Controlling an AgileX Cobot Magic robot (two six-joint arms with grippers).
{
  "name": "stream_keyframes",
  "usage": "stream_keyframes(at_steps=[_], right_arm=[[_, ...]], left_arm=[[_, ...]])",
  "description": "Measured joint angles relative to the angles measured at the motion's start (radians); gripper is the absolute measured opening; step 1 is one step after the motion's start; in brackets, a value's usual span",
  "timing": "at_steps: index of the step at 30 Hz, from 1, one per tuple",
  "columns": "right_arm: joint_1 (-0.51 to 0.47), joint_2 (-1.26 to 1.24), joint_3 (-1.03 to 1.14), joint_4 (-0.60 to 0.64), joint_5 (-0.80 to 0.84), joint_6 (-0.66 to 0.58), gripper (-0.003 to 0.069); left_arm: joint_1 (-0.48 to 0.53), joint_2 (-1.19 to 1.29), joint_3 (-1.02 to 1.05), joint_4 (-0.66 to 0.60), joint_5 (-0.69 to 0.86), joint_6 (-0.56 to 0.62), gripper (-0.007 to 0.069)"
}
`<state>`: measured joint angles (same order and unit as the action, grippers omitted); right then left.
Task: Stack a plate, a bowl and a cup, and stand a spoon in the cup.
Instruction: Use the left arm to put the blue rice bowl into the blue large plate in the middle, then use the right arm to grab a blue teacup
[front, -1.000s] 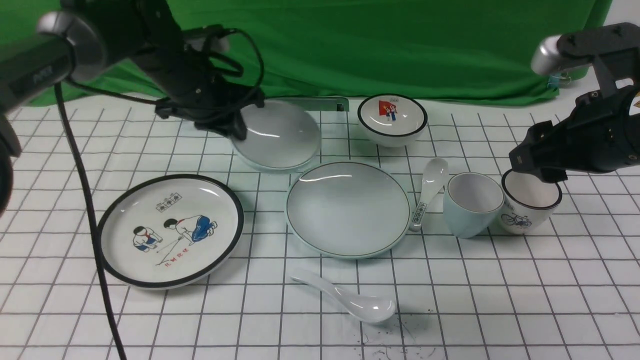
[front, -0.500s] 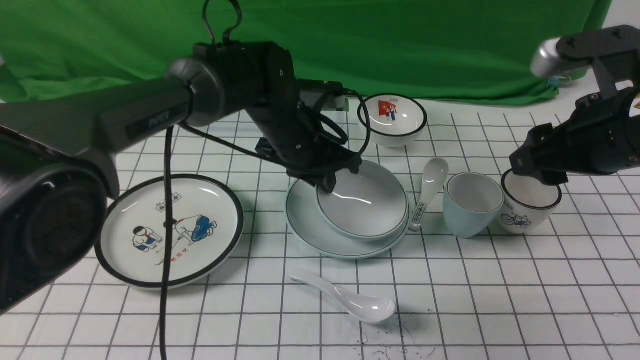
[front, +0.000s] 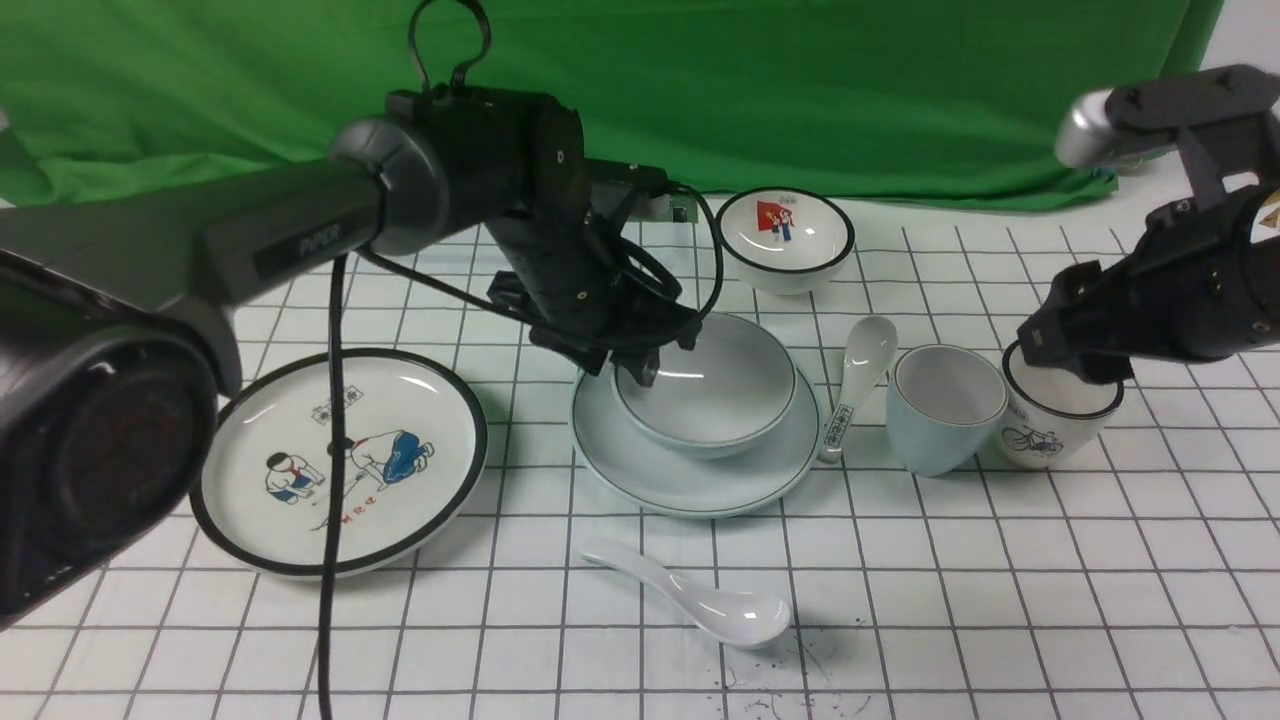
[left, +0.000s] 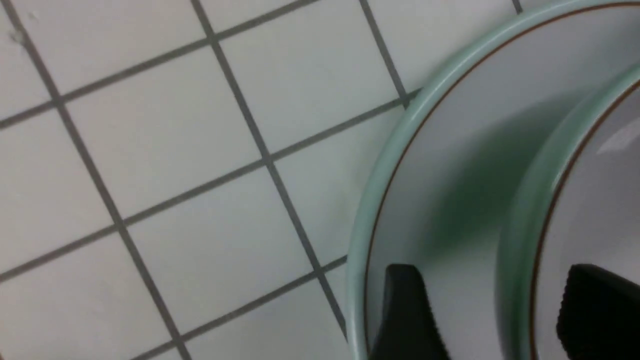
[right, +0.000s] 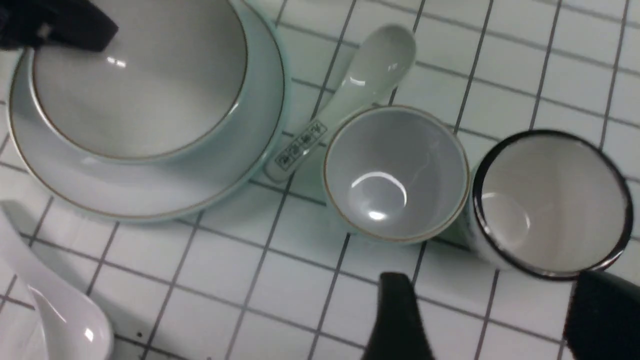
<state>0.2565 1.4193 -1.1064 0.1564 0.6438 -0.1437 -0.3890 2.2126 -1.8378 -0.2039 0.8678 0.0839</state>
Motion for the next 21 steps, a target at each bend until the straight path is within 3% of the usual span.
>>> stream_keyframes(at_steps=[4, 8, 12, 15, 21], right_arm=[[0.0, 0.06, 0.0, 0.001, 0.021, 0.024, 0.0468], [0.0, 0.124, 0.0, 0.002, -0.009, 0.077, 0.047], [0.0, 0.185, 0.0, 0.002, -0.067, 0.154, 0.047], [0.0, 0.257, 0.0, 0.002, -0.119, 0.237, 0.0456], [0.0, 0.289, -0.002, 0.016, -0.191, 0.291, 0.0445]], left_arm=[[0.0, -0.055, 0.0, 0.043, 0.027, -0.016, 0.0505], [0.0, -0.194, 0.0, 0.152, 0.034, -0.053, 0.0514], [0.0, -0.344, 0.0, 0.195, 0.049, -0.058, 0.047], [0.0, -0.512, 0.002, 0.195, 0.093, -0.057, 0.0391], [0.0, -0.698, 0.091, 0.196, 0.089, -0.053, 0.0285]])
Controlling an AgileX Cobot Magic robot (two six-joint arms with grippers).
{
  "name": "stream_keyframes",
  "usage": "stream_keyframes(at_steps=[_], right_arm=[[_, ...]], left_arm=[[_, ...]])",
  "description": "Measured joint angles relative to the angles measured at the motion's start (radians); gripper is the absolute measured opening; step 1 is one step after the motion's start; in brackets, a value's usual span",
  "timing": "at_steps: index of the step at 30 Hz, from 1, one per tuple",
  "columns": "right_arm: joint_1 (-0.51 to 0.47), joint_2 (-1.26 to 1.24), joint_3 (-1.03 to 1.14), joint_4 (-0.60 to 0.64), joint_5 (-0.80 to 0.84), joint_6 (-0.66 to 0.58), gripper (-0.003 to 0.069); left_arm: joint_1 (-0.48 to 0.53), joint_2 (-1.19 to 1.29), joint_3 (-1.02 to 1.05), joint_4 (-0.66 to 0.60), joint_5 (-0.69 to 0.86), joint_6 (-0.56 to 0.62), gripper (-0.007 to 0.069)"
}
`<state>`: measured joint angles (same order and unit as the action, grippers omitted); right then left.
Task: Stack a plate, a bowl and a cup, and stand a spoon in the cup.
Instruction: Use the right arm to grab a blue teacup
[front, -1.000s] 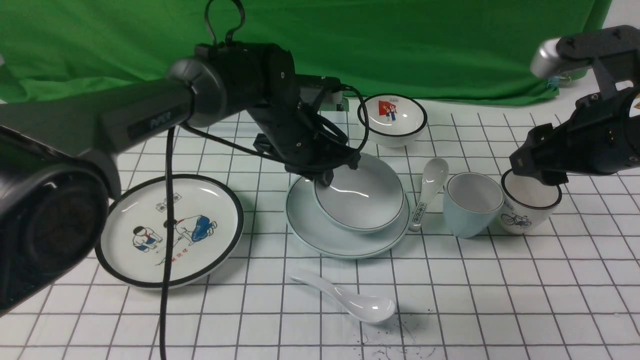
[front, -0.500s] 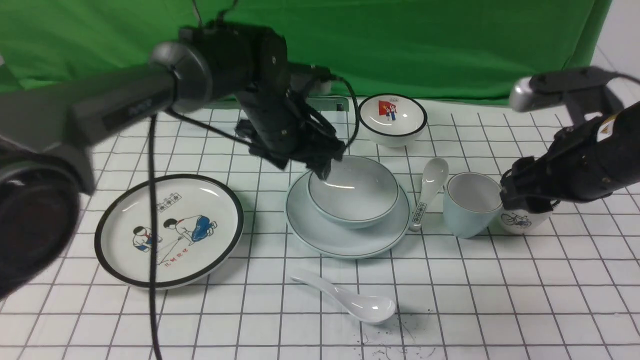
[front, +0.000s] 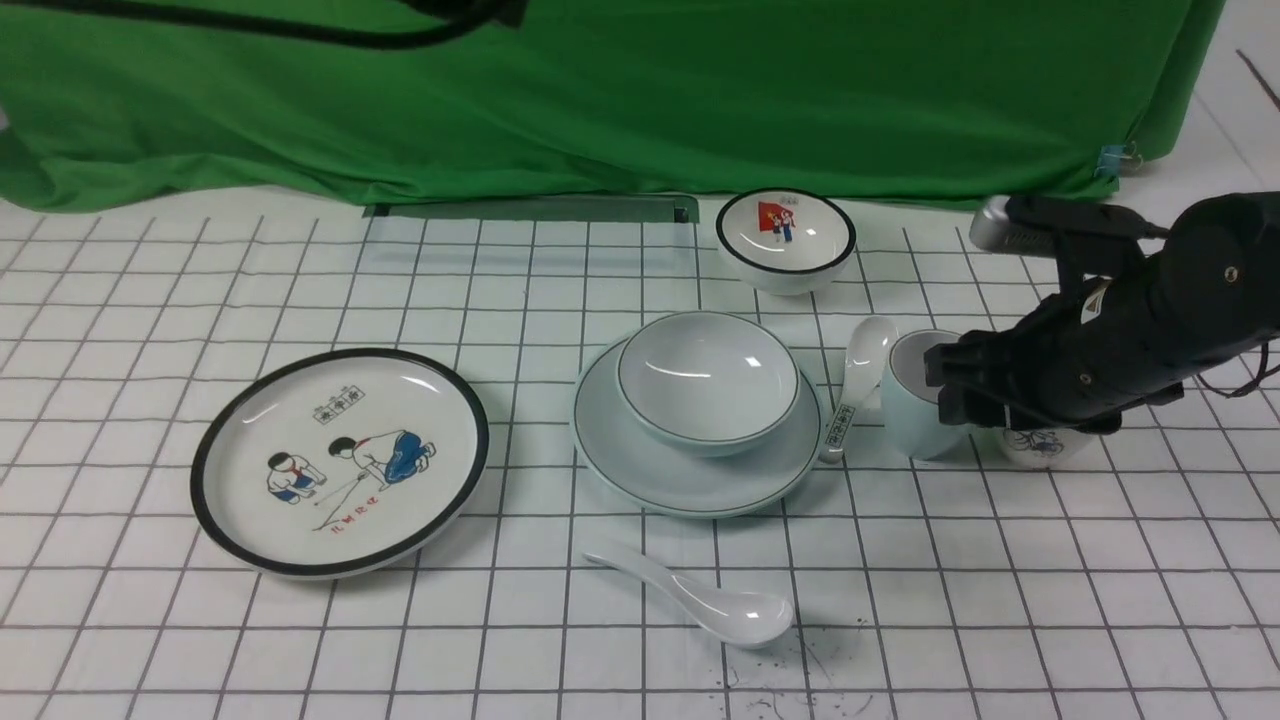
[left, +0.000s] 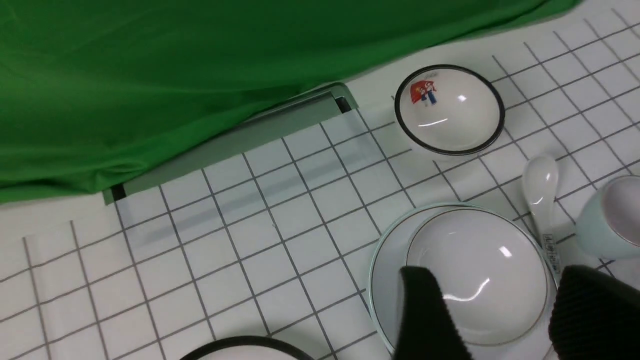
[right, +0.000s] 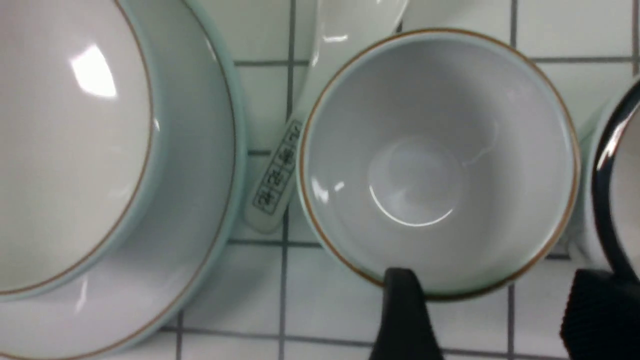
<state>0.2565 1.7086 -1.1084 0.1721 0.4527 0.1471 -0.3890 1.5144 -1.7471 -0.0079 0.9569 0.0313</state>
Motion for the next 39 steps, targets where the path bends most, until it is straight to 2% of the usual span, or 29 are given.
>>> stream_keyframes(at_steps=[1, 6, 17, 24, 31, 39], right_arm=[[0.0, 0.005, 0.0, 0.002, -0.018, 0.014, 0.0444], [0.0, 0.008, 0.0, 0.025, -0.028, 0.021, 0.0444], [0.0, 0.018, -0.01, 0.056, -0.064, 0.047, 0.0444], [0.0, 0.018, -0.026, 0.075, -0.092, 0.077, 0.0444], [0.0, 0.031, -0.031, 0.078, -0.186, 0.101, 0.0444], [0.0, 0.057, -0.031, 0.06, -0.191, 0.094, 0.0444]], left_arm=[[0.0, -0.062, 0.055, 0.0, -0.016, 0.0, 0.0254], [0.0, -0.199, 0.262, 0.008, -0.087, -0.005, 0.0204], [0.0, -0.377, 0.599, 0.068, -0.143, -0.007, 0.0202], [0.0, -0.4, 0.655, 0.116, -0.138, -0.024, 0.0202], [0.0, -0.4, 0.659, 0.119, -0.141, -0.031, 0.0205], [0.0, -0.4, 0.659, 0.112, -0.141, -0.031, 0.0209]])
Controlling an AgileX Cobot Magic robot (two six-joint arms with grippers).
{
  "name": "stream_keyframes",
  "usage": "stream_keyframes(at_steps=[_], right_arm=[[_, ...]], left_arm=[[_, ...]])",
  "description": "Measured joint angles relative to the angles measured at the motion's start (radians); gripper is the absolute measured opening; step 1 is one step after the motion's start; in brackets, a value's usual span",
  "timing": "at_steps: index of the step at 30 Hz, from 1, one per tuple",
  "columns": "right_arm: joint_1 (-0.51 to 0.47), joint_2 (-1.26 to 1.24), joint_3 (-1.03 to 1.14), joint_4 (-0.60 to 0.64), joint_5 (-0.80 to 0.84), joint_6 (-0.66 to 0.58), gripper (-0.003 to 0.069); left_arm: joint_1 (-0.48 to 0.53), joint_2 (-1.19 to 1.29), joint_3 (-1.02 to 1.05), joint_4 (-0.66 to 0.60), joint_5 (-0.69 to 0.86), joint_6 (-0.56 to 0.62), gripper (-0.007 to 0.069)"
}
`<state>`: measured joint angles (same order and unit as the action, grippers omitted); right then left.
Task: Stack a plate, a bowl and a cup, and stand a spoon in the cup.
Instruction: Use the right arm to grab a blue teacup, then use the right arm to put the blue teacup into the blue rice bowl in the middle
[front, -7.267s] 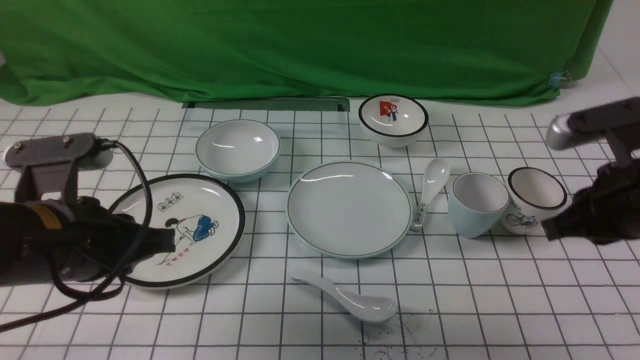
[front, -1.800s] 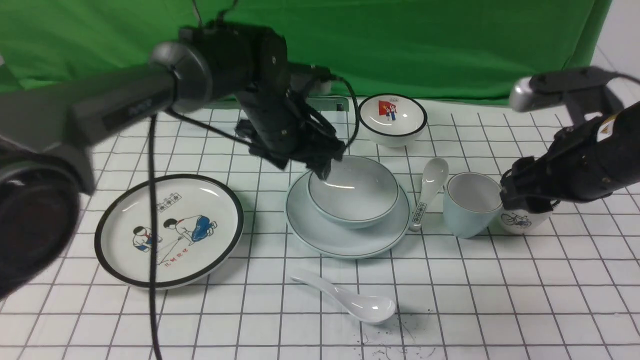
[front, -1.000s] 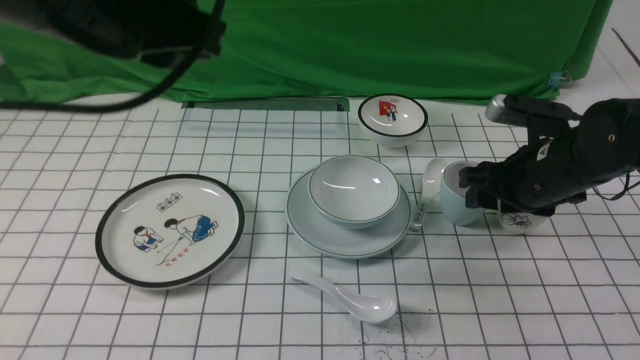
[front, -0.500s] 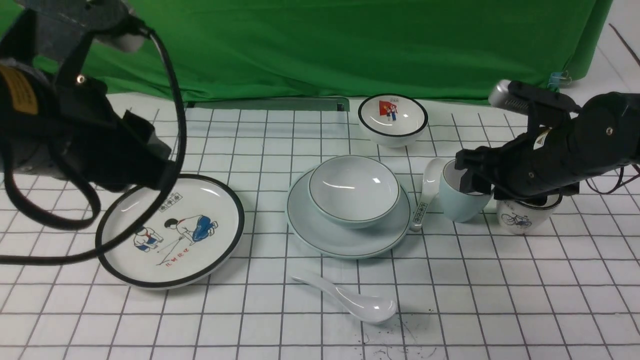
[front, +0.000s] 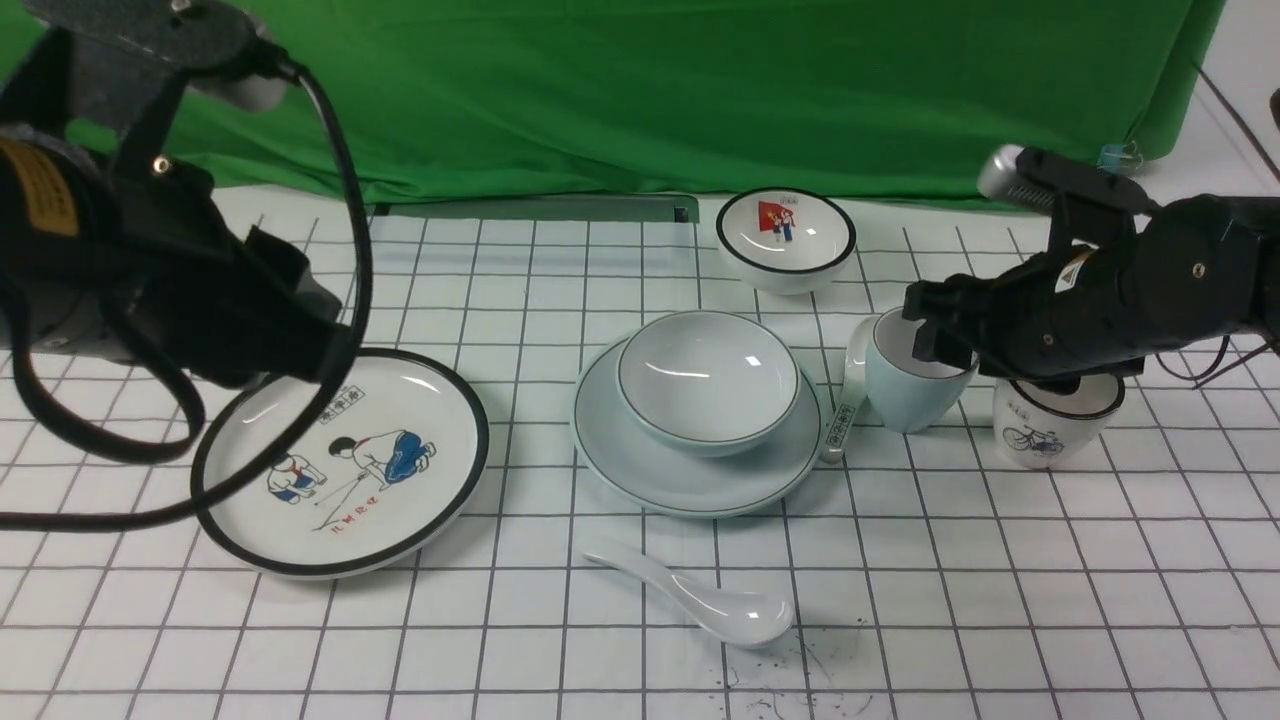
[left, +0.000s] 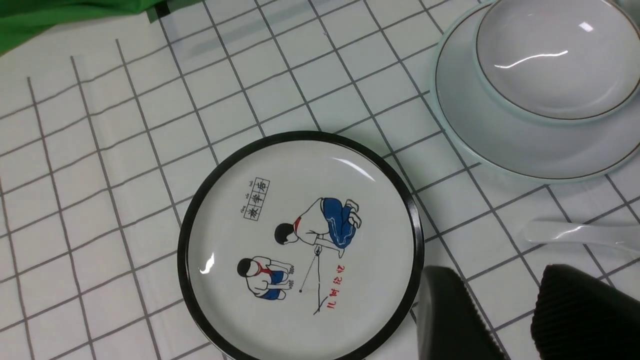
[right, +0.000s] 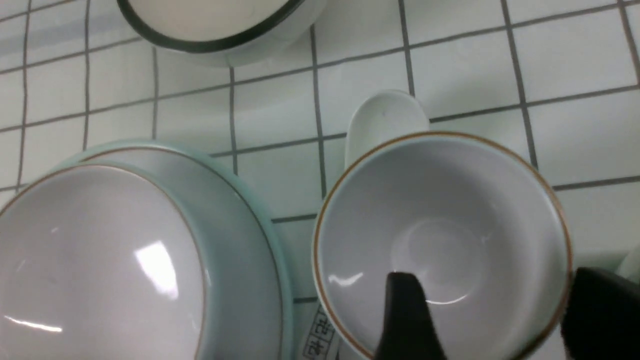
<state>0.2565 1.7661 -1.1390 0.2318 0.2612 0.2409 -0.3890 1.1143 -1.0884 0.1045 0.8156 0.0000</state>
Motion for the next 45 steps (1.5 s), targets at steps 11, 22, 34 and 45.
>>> stream_keyframes(at_steps=[11, 22, 34, 45], right_arm=[[0.0, 0.053, 0.0, -0.004, -0.071, -0.038, 0.0328], [0.0, 0.041, -0.039, -0.006, -0.019, -0.225, 0.0078], [0.174, 0.063, -0.448, -0.029, 0.388, -0.321, 0.0078], [0.23, 0.291, -0.578, -0.116, 0.483, -0.283, 0.0078]], left_arm=[[0.0, 0.0, 0.0, -0.018, -0.006, 0.0, 0.0211], [0.0, -0.2, 0.055, 0.046, -0.131, 0.0, 0.0046], [0.0, -0.397, 0.429, 0.108, -0.391, -0.011, -0.0036], [0.0, -0.399, 0.436, 0.029, -0.443, -0.03, -0.0036]])
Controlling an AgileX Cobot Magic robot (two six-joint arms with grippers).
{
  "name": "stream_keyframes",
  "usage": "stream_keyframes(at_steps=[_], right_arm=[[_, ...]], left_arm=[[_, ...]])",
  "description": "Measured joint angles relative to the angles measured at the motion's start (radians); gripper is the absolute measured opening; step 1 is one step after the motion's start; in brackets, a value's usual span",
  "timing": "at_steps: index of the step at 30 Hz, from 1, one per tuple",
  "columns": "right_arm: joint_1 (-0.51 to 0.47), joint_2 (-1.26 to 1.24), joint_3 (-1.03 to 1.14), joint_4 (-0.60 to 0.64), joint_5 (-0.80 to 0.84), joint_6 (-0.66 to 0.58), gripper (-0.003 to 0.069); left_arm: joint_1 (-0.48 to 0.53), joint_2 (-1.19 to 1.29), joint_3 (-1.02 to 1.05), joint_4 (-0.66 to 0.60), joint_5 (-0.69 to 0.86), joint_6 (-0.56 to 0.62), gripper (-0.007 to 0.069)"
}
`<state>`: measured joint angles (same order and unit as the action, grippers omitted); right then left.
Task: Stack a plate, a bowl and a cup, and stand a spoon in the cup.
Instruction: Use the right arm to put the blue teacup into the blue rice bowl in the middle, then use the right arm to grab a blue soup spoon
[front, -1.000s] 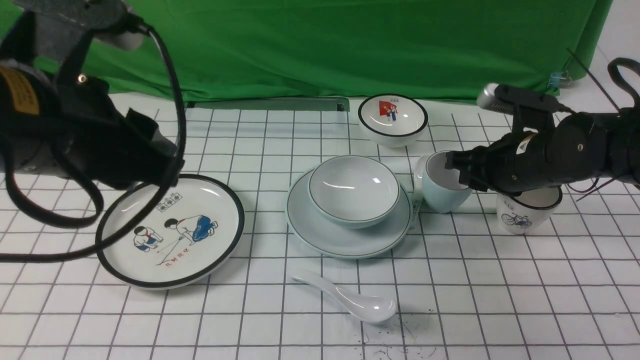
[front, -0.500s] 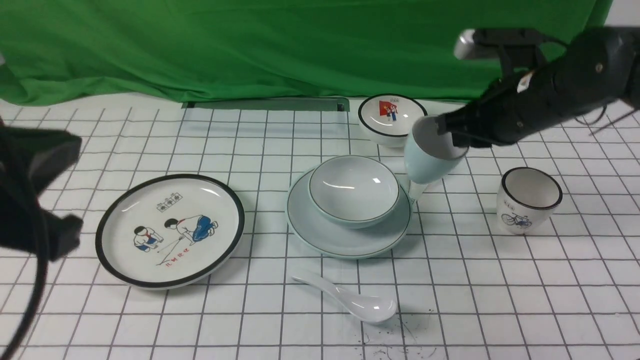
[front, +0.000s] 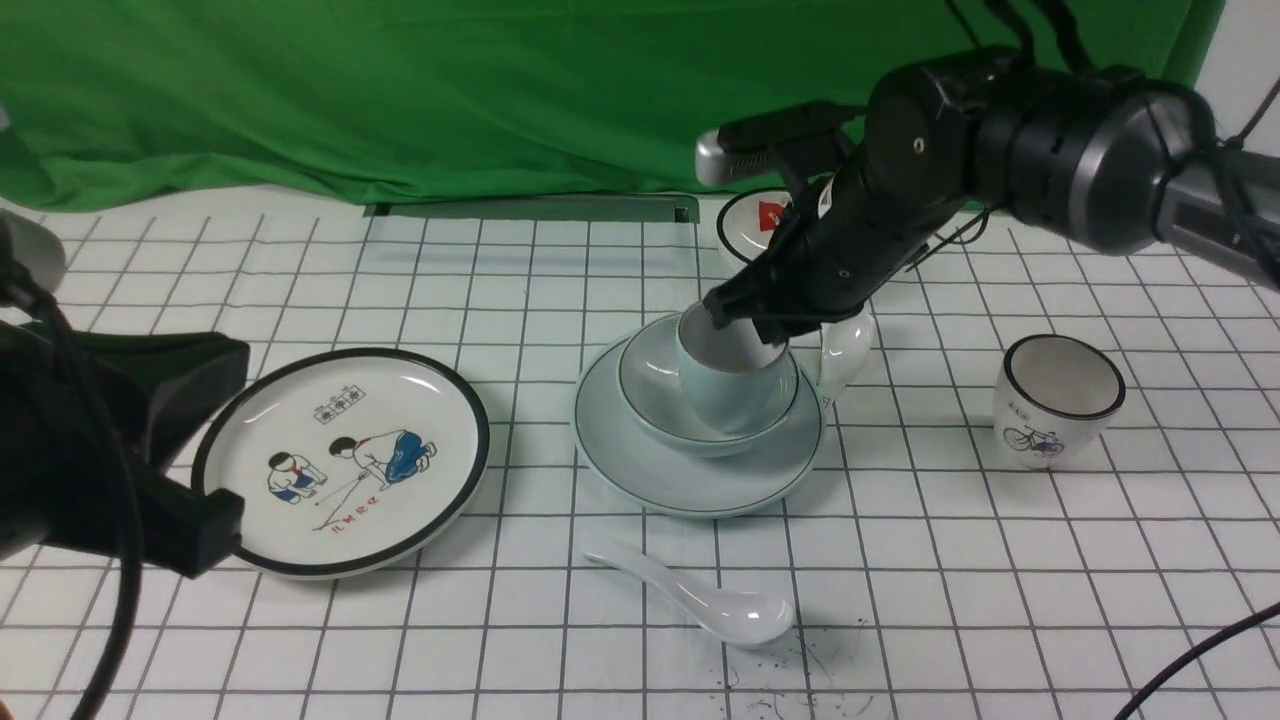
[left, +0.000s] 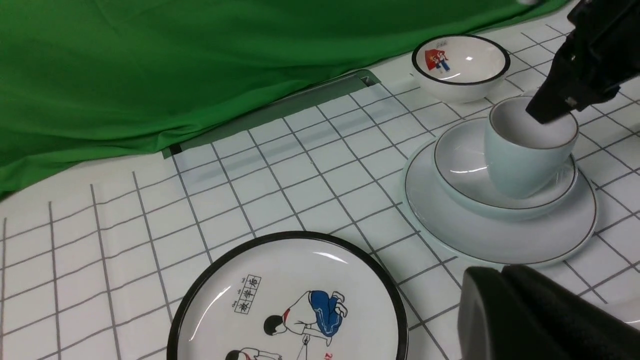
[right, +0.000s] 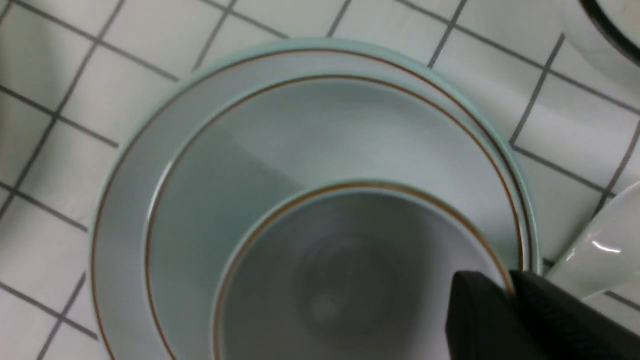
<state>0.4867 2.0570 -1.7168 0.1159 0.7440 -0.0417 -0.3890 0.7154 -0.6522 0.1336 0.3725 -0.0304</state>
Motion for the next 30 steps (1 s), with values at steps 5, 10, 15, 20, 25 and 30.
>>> stream_keyframes(at_steps=[5, 10, 15, 20, 25, 30], right_arm=[[0.0, 0.0, -0.006, -0.01, 0.008, 0.004, 0.0078], [0.0, 0.0, -0.009, -0.013, 0.007, 0.004, 0.0134], [0.0, 0.0, -0.009, -0.012, -0.002, 0.004, 0.0239], [0.0, -0.03, -0.025, -0.012, 0.054, -0.048, 0.0262], [0.02, -0.117, -0.038, -0.015, 0.083, -0.154, 0.029], [0.028, -0.132, -0.042, -0.014, 0.078, -0.158, 0.0331]], left_arm=[[0.0, 0.0, 0.0, -0.001, -0.013, -0.026, -0.0036], [0.0, 0.0, 0.0, -0.009, -0.013, -0.04, -0.0036], [0.0, 0.0, 0.0, -0.023, -0.013, -0.042, -0.0036], [0.0, 0.0, 0.0, -0.024, -0.013, -0.045, -0.0036], [0.0, 0.013, -0.002, -0.025, 0.009, -0.068, -0.0036], [0.0, 0.09, -0.03, -0.032, 0.081, -0.072, -0.0036]])
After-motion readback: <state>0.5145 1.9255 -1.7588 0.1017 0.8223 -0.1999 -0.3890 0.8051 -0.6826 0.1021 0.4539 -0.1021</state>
